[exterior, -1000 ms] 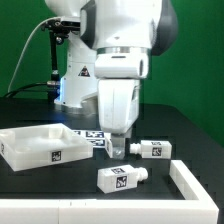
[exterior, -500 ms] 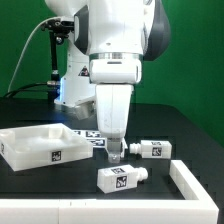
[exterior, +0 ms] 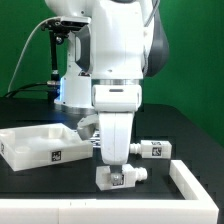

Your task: Assemble one leg

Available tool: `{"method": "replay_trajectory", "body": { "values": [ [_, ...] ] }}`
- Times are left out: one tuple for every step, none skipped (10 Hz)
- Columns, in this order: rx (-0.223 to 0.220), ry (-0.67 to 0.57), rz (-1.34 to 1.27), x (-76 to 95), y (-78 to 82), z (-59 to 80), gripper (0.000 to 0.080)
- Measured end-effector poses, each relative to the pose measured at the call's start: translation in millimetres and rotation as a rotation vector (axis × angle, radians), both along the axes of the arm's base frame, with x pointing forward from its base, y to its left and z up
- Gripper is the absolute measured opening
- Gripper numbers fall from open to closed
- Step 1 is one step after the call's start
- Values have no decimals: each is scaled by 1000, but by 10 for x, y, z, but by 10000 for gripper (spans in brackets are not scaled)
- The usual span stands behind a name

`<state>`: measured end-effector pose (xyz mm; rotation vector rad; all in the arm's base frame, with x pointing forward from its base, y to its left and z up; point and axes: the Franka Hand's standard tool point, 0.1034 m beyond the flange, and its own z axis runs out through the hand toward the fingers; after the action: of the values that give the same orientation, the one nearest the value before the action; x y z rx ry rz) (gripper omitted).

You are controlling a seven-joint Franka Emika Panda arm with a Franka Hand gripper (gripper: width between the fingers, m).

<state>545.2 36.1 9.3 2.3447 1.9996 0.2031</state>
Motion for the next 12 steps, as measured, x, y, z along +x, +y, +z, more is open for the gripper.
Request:
{"method": "replay_trajectory", "body": {
  "values": [
    [3, 4, 4, -13, 26, -19, 650],
    [2, 3, 2, -11, 16, -19, 650],
    [2, 4, 1, -13, 15, -21, 541],
    [2, 4, 1, -13, 14, -22, 401],
    [2, 4, 1, -14, 14, -23, 278],
    [2, 4, 1, -13, 14, -22, 278],
    [1, 5, 3, -12, 8, -16, 282],
    [-18, 23, 38, -18, -20, 78, 282],
    [-40, 46, 78, -60, -8, 244, 282],
    [-51, 54, 114, -143, 28, 384, 282],
    [-52, 50, 114, -273, 34, 504, 282],
    [-48, 51, 71, -457, -2, 637, 282]
  ]
}}
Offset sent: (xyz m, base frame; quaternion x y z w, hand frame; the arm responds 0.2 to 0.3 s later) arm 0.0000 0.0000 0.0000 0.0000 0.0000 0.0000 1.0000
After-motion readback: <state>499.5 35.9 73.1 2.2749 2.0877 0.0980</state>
